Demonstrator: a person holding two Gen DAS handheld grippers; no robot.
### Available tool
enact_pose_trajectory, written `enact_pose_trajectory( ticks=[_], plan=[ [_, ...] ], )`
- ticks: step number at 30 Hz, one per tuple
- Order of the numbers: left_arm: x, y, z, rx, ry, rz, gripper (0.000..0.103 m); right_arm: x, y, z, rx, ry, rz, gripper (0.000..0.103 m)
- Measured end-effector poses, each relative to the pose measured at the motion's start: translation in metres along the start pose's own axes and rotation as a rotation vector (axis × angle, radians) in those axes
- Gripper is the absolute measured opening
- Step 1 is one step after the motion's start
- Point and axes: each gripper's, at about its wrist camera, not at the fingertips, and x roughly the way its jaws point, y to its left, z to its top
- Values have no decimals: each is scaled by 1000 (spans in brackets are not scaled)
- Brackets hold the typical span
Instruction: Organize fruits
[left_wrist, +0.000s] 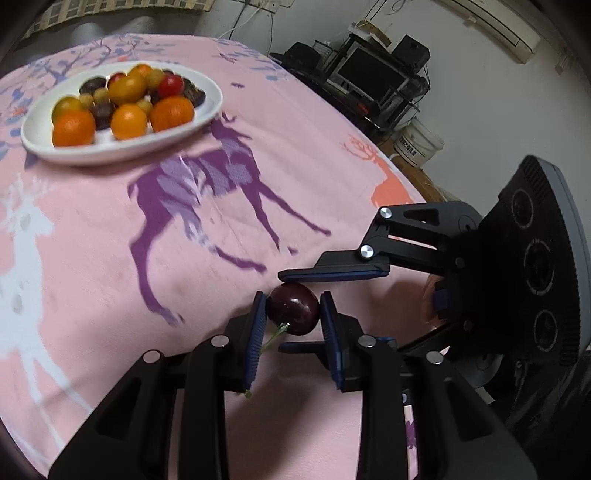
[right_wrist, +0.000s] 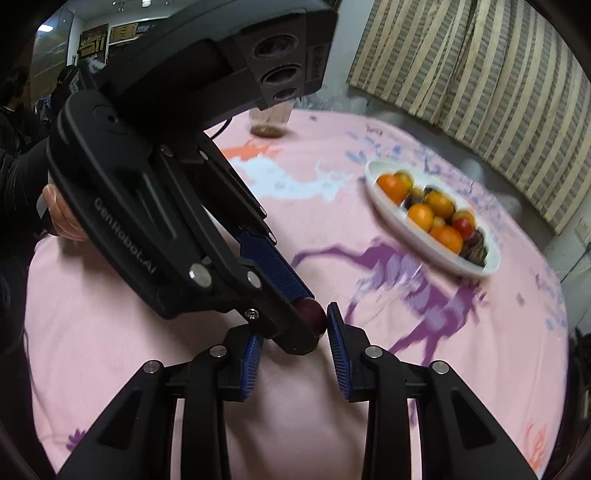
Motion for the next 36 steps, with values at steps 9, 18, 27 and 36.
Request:
enact_pose_trajectory(
  ticks=[9,18,27,36],
  plan=[
    [-28,57,120,0,-65,79,29,30,-98,73,85,-85,-105,33],
    [-2,128,189,-108,-81,125,29,95,-178,98,216,-50,-144,34],
    [-60,126,147,-208,-320,435,92,62,-164,79,361,-53,-217,96],
    [-110,90,34,-297,-428,660,98,17,-113,33,497,-35,-324,99]
  ],
)
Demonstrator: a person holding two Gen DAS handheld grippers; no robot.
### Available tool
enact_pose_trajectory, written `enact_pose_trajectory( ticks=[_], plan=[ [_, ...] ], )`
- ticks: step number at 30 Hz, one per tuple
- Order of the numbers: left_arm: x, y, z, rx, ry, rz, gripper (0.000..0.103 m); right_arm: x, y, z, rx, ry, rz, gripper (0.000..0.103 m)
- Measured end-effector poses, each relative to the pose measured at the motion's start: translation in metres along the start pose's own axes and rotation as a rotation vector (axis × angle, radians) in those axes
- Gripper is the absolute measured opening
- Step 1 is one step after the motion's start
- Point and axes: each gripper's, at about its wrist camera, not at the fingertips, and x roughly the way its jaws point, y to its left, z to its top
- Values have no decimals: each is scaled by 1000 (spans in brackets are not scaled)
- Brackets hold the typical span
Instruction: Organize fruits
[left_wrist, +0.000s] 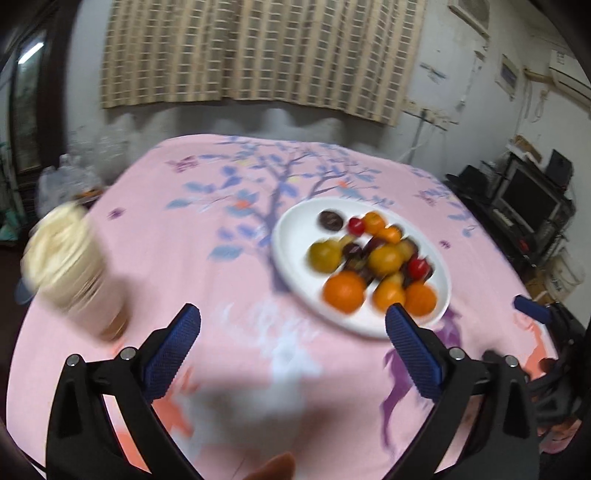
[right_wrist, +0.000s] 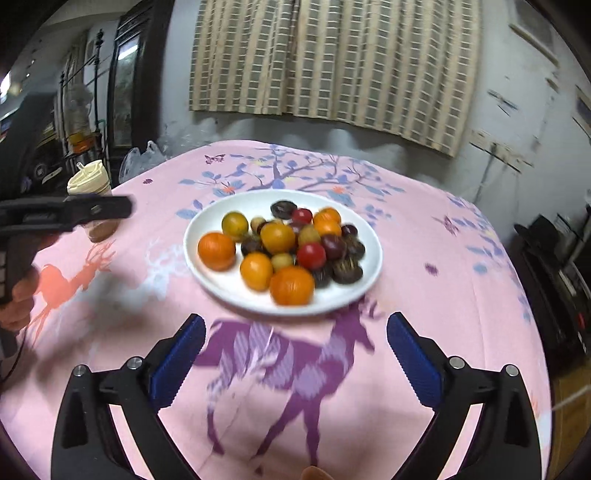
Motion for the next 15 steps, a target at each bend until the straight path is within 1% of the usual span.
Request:
enact_pose_trajectory(
  ticks=[2,5,7,8,10,15],
  plan=[
    [-8,7,-15,-20,0,19,98,-4,0,-14,26,1,21,99],
    [-8,13,-35,-26,25,8,98,-5,4,-30,48,35,63,99],
    [-7,12,-39,-4,39,39,98,-6,10,-37,35,47,65,99],
    [-10,10,-42,12,29,57,98,-8,14,-41,24,53,62,99],
    [-14,4,-45,40,11,68,98,-11,17,-45,15,50,68,99],
    [-17,-7,-50,86,5,62,98,-13,21,-50,11,65,85,99]
  ],
)
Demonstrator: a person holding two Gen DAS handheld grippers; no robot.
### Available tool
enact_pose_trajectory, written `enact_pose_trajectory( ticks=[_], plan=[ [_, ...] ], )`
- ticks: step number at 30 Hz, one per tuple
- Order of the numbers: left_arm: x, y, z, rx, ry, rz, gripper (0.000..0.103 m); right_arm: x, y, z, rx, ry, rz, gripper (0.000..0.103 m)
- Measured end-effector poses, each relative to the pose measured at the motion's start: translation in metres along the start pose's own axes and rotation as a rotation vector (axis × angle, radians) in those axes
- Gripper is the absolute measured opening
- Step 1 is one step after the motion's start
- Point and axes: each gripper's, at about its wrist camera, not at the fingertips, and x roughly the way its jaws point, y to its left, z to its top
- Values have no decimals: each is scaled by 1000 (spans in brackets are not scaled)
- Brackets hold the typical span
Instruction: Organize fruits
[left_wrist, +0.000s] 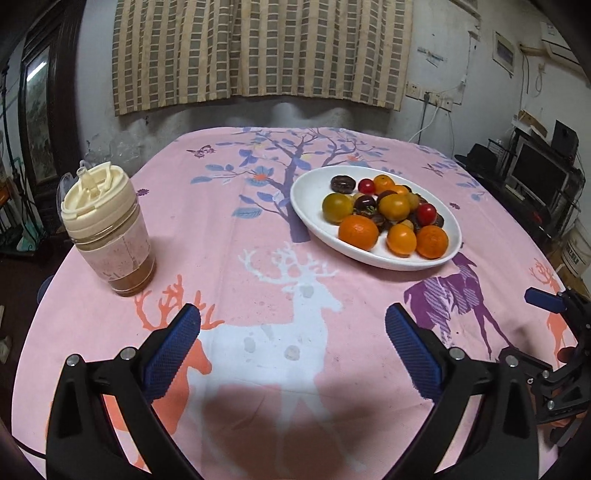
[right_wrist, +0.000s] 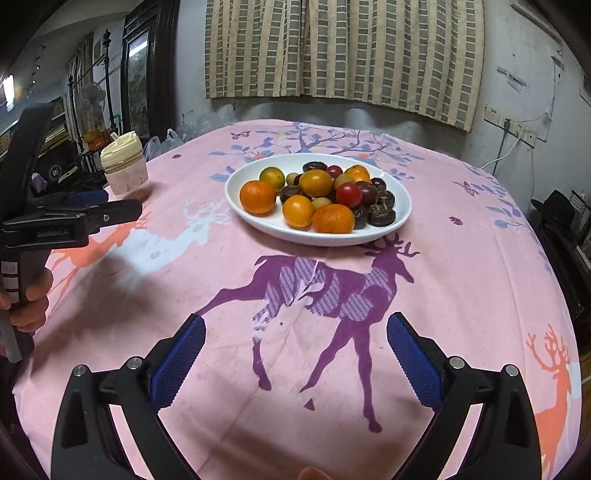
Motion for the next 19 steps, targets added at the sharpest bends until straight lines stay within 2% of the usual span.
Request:
enact_pose_trajectory(
  ticks=[5,11,19],
  plan=[
    [4,-10,-3,56,23,24,98,1,3,-2,-11,11,17,99],
    [-4,-17,-4,101,-30,70,98,0,2,-2,-1,2,12,99],
    [-7,-17,-3,104,-48,77,98,4,-3,-2,24,21,11,99]
  ],
)
